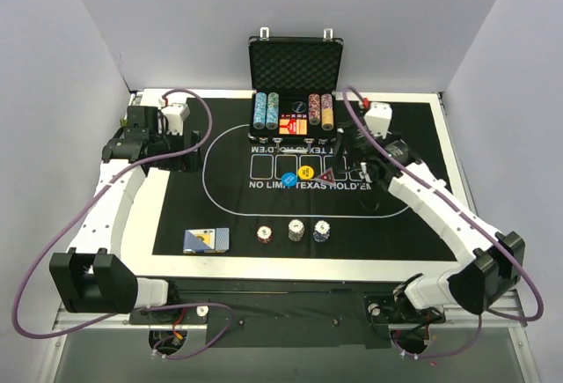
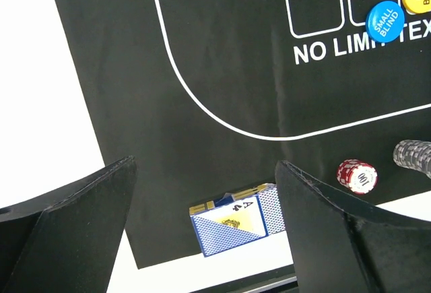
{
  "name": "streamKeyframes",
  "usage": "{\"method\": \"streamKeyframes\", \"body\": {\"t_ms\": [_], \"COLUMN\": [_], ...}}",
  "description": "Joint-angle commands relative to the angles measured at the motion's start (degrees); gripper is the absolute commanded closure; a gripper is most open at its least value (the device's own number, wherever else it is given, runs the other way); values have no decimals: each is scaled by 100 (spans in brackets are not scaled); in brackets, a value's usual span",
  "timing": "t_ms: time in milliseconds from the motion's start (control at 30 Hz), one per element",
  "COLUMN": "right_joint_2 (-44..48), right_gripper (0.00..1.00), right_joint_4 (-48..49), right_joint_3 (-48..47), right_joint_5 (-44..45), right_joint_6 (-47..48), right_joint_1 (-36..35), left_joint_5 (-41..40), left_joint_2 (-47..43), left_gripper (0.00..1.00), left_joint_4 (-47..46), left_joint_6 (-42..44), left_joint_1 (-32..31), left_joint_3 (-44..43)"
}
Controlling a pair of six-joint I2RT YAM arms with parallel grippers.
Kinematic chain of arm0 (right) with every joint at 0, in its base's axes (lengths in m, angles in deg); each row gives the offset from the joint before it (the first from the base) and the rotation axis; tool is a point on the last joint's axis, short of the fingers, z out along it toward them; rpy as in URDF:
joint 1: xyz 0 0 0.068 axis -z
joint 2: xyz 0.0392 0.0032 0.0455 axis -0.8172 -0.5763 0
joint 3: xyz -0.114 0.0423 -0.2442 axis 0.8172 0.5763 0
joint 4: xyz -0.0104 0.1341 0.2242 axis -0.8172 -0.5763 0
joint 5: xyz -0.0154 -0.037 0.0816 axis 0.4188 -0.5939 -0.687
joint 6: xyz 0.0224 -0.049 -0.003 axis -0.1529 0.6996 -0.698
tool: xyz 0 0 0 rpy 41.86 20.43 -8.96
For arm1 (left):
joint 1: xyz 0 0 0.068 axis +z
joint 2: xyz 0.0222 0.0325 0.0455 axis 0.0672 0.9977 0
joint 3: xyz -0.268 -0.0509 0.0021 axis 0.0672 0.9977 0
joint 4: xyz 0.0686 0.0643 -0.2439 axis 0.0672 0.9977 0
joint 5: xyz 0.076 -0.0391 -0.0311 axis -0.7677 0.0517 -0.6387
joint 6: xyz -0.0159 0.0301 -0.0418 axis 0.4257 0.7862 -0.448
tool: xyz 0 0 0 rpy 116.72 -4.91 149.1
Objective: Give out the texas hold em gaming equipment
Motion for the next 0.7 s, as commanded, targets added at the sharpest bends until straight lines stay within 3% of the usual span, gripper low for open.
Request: {"method": "streamKeyframes", "body": {"t_ms": [0, 200, 667], "right_joint_2": [-553, -1713, -3664], "right_gripper": [0, 1, 9], "right_joint_4": [-57, -39, 532], "right_joint_3": [-296, -1007, -1860], "right_joint_5": [6, -355, -1154], "right_joint_6": [105, 52, -203], "right_joint_1": [-504, -1085, -1367], "left_joint_5": [242, 558, 665], "left_joint_2": [293, 1164, 1165], "left_gripper": [5, 5, 5], "left_joint_4": [104, 1256, 1230], "left_joint_6": [-51, 12, 337], "left_joint_1": [4, 206, 593], "left_joint_3": [-332, -1950, -1943]}}
